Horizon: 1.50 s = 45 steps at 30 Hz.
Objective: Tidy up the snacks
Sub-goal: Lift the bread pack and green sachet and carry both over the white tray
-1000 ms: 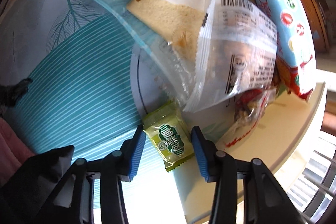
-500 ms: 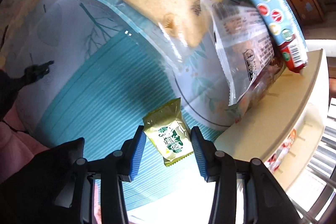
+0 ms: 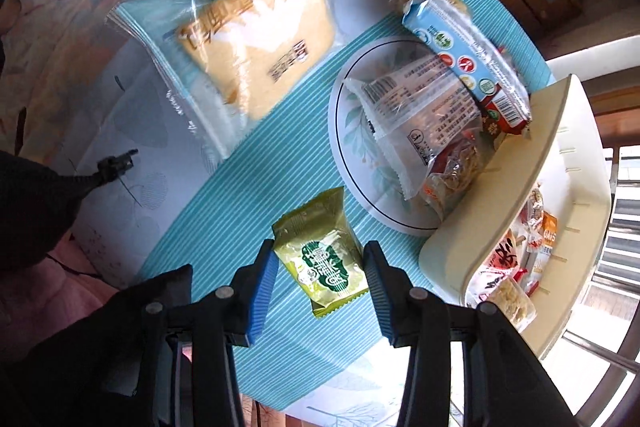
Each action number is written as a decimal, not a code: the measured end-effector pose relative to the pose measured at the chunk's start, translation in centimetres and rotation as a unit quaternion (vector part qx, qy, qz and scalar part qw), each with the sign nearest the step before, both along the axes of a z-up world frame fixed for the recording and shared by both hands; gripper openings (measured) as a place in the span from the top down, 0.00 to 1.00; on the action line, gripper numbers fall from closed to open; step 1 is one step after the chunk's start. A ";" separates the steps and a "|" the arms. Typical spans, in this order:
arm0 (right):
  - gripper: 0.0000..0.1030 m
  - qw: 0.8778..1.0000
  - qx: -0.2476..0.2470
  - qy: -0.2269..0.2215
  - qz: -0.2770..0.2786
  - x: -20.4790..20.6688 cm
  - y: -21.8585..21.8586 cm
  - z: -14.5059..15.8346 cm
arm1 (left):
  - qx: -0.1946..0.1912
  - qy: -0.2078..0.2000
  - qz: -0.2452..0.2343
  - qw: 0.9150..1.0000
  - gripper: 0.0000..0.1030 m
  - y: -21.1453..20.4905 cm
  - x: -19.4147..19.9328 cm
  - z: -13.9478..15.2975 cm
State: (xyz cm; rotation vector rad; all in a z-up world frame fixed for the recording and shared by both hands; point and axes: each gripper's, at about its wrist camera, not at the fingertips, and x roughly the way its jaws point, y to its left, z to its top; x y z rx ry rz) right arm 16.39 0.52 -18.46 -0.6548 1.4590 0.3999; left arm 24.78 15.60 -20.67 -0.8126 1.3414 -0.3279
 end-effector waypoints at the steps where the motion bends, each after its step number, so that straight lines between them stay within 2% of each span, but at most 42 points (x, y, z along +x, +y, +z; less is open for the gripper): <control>1: 0.57 1.000 0.004 -0.003 -0.004 0.1 -0.1 0.4 | -0.004 -0.007 -0.003 1.000 0.99 -0.1 0.0 0.5; 5: 0.57 0.999 0.021 -0.018 -0.022 -0.6 -1.2 1.5 | 0.008 -0.021 -0.016 1.000 0.99 -0.8 0.0 1.6; 8: 0.57 0.999 0.030 -0.030 -0.030 -1.9 -1.6 2.8 | 0.021 -0.019 -0.007 1.000 0.99 -0.3 0.0 1.7; 10: 0.57 0.998 0.035 -0.037 -0.035 -2.7 -1.5 3.6 | 0.042 -0.012 0.007 0.999 0.97 0.3 0.0 1.5; 13: 0.57 0.997 0.042 -0.042 -0.041 -2.9 -1.9 4.2 | 0.079 -0.008 0.013 0.997 0.83 1.0 0.3 1.1; 15: 0.57 0.997 0.045 -0.044 -0.044 -3.0 -2.1 4.4 | 0.107 -0.002 -0.011 0.994 0.70 0.7 0.7 0.6; 17: 0.57 0.997 0.049 -0.046 -0.049 -3.2 -2.4 4.7 | 0.137 0.005 -0.036 0.990 0.64 0.2 1.0 0.0; 18: 0.57 0.996 0.051 -0.047 -0.053 -3.3 -2.5 4.9 | 0.147 0.009 -0.046 0.988 0.55 -0.1 1.1 -0.3; 20: 0.57 0.996 0.054 -0.048 -0.060 -3.3 -2.8 5.2 | 0.169 0.014 -0.062 0.984 0.39 -0.7 1.3 -1.1; 22: 0.57 0.995 0.055 -0.051 -0.068 -3.3 -3.1 5.4 | 0.188 0.018 -0.082 0.979 0.32 -1.6 1.7 -1.8; 24: 0.57 0.994 0.058 -0.054 -0.077 -3.3 -3.5 5.6 | 0.210 0.020 -0.096 0.973 0.20 -2.5 2.1 -2.4; 26: 0.57 0.993 0.059 -0.056 -0.087 -3.4 -3.9 5.8 | 0.233 0.016 -0.110 0.966 0.14 -3.3 2.5 -2.9; 28: 0.57 0.992 0.061 -0.057 -0.096 -3.5 -4.4 5.9 | 0.252 0.023 -0.128 0.959 0.13 -4.1 3.2 -3.7; 32: 0.57 0.989 0.065 -0.059 -0.117 -3.7 -5.4 6.1 | 0.267 0.042 -0.166 0.948 0.12 -5.5 4.1 -5.5; 34: 0.57 0.988 0.067 -0.060 -0.127 -3.7 -6.0 6.1 | 0.277 0.044 -0.184 0.942 0.09 -6.3 4.4 -6.2; 36: 0.57 0.986 0.068 -0.060 -0.137 -3.8 -6.5 6.1 | 0.286 0.047 -0.192 0.938 0.01 -6.9 4.6 -6.9; 39: 0.57 0.984 0.070 -0.061 -0.150 -3.9 -7.3 6.2 | 0.304 0.057 -0.201 0.929 0.01 -7.5 5.1 -7.9; 41: 0.57 0.984 0.072 -0.059 -0.154 -4.0 -7.7 6.2 | 0.325 0.065 -0.206 0.921 0.01 -7.9 5.5 -8.6; 43: 0.57 0.983 0.075 -0.060 -0.155 -4.1 -8.1 6.4 | 0.356 0.071 -0.213 0.907 0.01 -8.2 5.8 -9.7; 45: 0.57 0.983 0.076 -0.062 -0.157 -4.1 -8.4 6.5 | 0.369 0.079 -0.209 0.902 0.00 -8.0 6.2 -10.6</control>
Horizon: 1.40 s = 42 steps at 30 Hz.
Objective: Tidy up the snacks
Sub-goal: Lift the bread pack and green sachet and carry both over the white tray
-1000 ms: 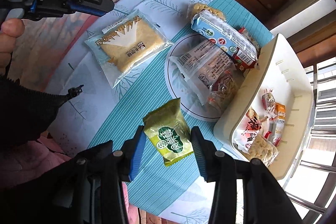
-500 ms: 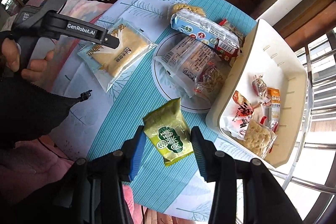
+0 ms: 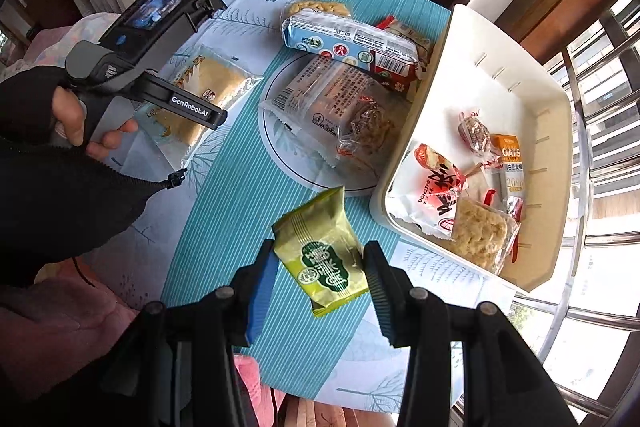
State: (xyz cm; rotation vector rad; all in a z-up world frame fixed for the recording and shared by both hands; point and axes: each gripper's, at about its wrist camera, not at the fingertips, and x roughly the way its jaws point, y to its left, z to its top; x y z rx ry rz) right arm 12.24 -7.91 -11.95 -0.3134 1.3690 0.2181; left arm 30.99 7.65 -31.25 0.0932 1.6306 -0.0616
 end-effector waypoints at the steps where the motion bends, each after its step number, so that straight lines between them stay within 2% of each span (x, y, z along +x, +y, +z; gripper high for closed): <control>1: 0.57 1.000 0.001 -0.001 0.000 0.0 -0.2 0.1 | 0.002 -0.002 0.001 1.000 0.00 0.0 0.1 -0.1; 4: 0.57 1.000 0.003 -0.006 0.002 -0.1 -0.8 0.6 | 0.006 -0.005 0.003 1.000 0.02 -0.1 0.1 -0.1; 8: 0.57 1.000 0.005 -0.013 0.006 -0.1 -1.9 1.1 | 0.011 -0.009 0.006 1.000 0.12 -1.1 -0.4 0.4; 12: 0.57 1.000 0.010 -0.017 0.014 0.1 -3.2 1.5 | 0.012 0.020 0.038 0.999 0.14 -0.9 -0.6 0.7; 19: 0.57 0.999 0.024 -0.020 0.039 0.1 -6.0 1.9 | 0.004 0.015 0.073 0.997 0.16 -3.6 -2.5 4.6; 21: 0.57 0.998 0.029 -0.023 0.047 0.1 -7.0 2.1 | -0.004 0.010 0.082 0.997 0.26 -4.7 -2.9 5.9; 23: 0.57 0.998 0.033 -0.026 0.055 0.2 -8.0 2.3 | -0.007 0.007 0.090 0.996 0.27 -5.9 -3.2 7.3; 26: 0.57 0.997 0.038 -0.031 0.066 0.5 -9.7 2.6 | -0.014 -0.001 0.090 0.996 0.31 -7.5 -3.5 9.1; 32: 0.57 0.994 0.048 -0.036 0.088 0.9 -12.5 2.6 | -0.021 -0.031 0.092 0.995 0.32 -11.4 -3.7 13.4; 38: 0.57 0.992 0.067 -0.045 0.096 1.5 -14.9 2.4 | -0.027 -0.068 0.076 0.994 0.32 -15.3 -3.0 17.8; 42: 0.57 0.992 0.072 -0.057 0.088 2.0 -16.6 2.5 | -0.032 -0.095 0.058 0.993 0.32 -17.7 -2.4 19.4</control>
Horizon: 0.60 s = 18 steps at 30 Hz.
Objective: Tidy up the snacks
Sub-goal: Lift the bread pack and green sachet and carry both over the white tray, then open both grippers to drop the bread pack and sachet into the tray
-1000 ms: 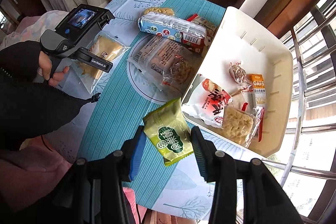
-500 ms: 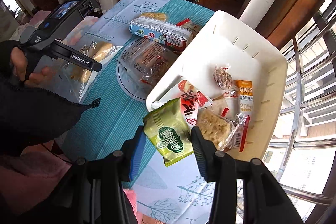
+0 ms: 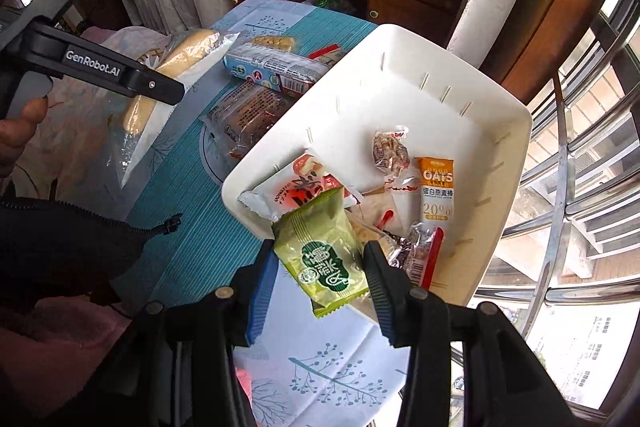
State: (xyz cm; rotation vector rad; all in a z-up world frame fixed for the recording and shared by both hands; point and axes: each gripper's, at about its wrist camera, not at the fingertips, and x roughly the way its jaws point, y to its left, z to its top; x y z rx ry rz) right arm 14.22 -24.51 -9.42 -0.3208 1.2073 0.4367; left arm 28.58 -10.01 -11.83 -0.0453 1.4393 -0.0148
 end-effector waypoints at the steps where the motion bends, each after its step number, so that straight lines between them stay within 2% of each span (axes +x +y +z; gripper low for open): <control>1: 0.57 1.000 0.000 -0.005 -0.005 0.2 -0.4 0.0 | -0.004 -0.006 -0.004 1.000 0.32 -0.6 0.2 0.3; 10: 0.57 0.996 0.030 -0.033 -0.080 1.4 -4.7 -0.2 | -0.067 -0.069 -0.036 0.995 0.32 -5.4 1.5 1.0; 13: 0.57 0.990 0.061 -0.041 -0.119 1.6 -6.3 -0.2 | -0.086 -0.086 -0.043 0.992 0.32 -6.7 1.9 0.8; 18: 0.56 0.980 0.081 -0.067 -0.167 1.4 -8.4 0.2 | -0.107 -0.101 -0.056 0.988 0.31 -8.5 2.3 0.4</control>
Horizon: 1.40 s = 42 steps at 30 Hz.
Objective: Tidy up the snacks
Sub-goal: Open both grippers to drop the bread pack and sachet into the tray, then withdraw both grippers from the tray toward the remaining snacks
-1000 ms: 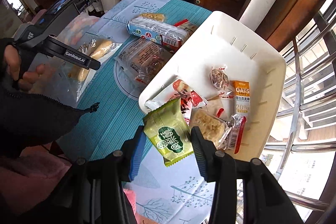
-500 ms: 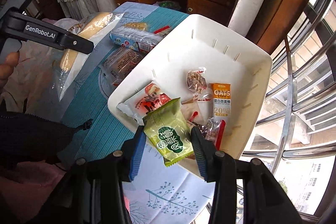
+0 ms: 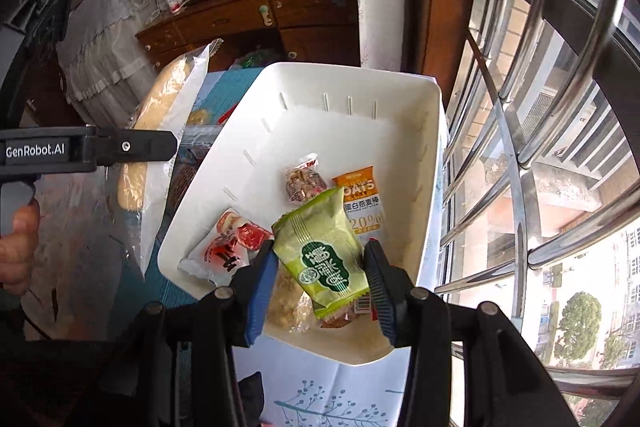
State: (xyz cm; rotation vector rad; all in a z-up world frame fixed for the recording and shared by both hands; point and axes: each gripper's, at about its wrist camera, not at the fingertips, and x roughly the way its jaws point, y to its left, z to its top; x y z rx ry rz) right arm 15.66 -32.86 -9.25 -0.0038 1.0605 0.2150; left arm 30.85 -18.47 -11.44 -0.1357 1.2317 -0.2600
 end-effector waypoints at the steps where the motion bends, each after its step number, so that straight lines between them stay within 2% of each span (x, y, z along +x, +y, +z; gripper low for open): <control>1: 0.56 1.000 0.004 -0.004 -0.005 0.0 -0.3 0.1 | 0.000 0.000 -0.002 1.000 0.31 -0.3 0.1 0.1; 4: 0.54 1.000 0.023 -0.015 -0.011 0.1 -0.9 0.3 | 0.009 0.002 0.001 1.000 0.28 -0.5 0.3 0.0; 5: 0.54 0.999 0.028 -0.016 -0.010 0.2 -1.0 0.3 | 0.010 0.005 0.004 1.000 0.24 -0.5 0.4 -0.1; 6: 0.52 0.999 0.034 -0.015 -0.009 0.3 -1.1 0.3 | 0.008 0.006 0.005 1.000 0.16 -0.4 0.4 -0.1; 8: 0.47 0.999 0.035 -0.012 -0.008 0.4 -1.2 0.2 | 0.000 -0.002 0.009 1.000 0.13 -0.2 0.3 0.3; 13: 0.41 0.999 0.035 -0.013 -0.024 0.0 -1.0 0.3 | -0.001 -0.014 0.023 1.000 0.12 0.8 -0.2 1.0; 24: 0.40 0.997 0.059 0.032 -0.033 -2.3 1.6 -1.5 | -0.011 -0.038 0.069 0.997 0.12 6.0 -3.0 3.1; 33: 0.40 0.988 0.108 0.057 -0.098 -3.8 2.7 -1.6 | -0.019 -0.048 0.102 0.993 0.12 10.3 -5.7 4.2; 42: 0.40 0.987 0.083 0.065 -0.124 -5.3 6.2 -1.0 | -0.054 -0.057 0.110 0.991 0.12 15.1 -8.4 4.6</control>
